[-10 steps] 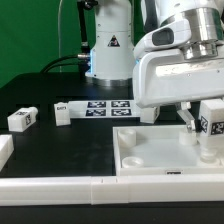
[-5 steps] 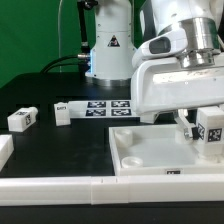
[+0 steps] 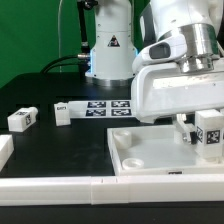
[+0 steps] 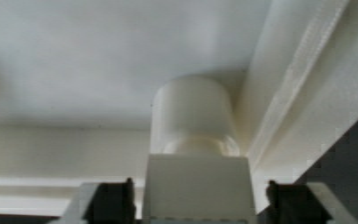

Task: Assemble one leg

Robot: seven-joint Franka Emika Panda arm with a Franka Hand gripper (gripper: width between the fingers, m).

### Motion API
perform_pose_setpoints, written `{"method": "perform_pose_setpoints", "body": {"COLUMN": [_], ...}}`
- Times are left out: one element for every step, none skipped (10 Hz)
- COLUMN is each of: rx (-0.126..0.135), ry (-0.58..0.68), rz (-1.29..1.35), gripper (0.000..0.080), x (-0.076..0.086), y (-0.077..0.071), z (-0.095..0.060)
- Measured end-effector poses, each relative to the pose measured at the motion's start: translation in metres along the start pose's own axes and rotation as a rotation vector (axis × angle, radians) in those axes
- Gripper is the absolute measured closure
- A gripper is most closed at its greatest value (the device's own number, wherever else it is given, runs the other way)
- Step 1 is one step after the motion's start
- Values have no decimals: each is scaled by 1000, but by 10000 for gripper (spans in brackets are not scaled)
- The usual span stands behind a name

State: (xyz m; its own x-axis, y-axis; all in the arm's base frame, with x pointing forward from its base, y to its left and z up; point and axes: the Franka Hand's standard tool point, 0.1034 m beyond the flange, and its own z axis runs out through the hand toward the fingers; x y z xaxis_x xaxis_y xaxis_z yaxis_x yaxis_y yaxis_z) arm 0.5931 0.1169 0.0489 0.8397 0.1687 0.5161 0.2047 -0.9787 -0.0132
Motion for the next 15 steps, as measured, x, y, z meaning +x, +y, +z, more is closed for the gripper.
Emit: {"method": "perform_pose_setpoints", "body": {"rx": [0,0,0,0,0,0,0,0,-3,-4,-2,15,13,19,30], "ry": [0,0,0,0,0,0,0,-2,2,12,11,-52,-40,-68,-113], "rz": [0,0,0,0,0,0,0,3,12,11,9,8,8,10,13], "gripper": [289,195,195,159,152,152,152,150,150,150,150,150,150,150,150], "x": [0,0,0,0,0,0,0,1,8,13,16,17,20,15,10], "y": [0,0,0,0,0,0,0,0,1,1,1,-3,-2,-4,-7], "z": [0,0,0,0,0,0,0,-2,-9,-16,-19,-23,-25,-22,-21]}}
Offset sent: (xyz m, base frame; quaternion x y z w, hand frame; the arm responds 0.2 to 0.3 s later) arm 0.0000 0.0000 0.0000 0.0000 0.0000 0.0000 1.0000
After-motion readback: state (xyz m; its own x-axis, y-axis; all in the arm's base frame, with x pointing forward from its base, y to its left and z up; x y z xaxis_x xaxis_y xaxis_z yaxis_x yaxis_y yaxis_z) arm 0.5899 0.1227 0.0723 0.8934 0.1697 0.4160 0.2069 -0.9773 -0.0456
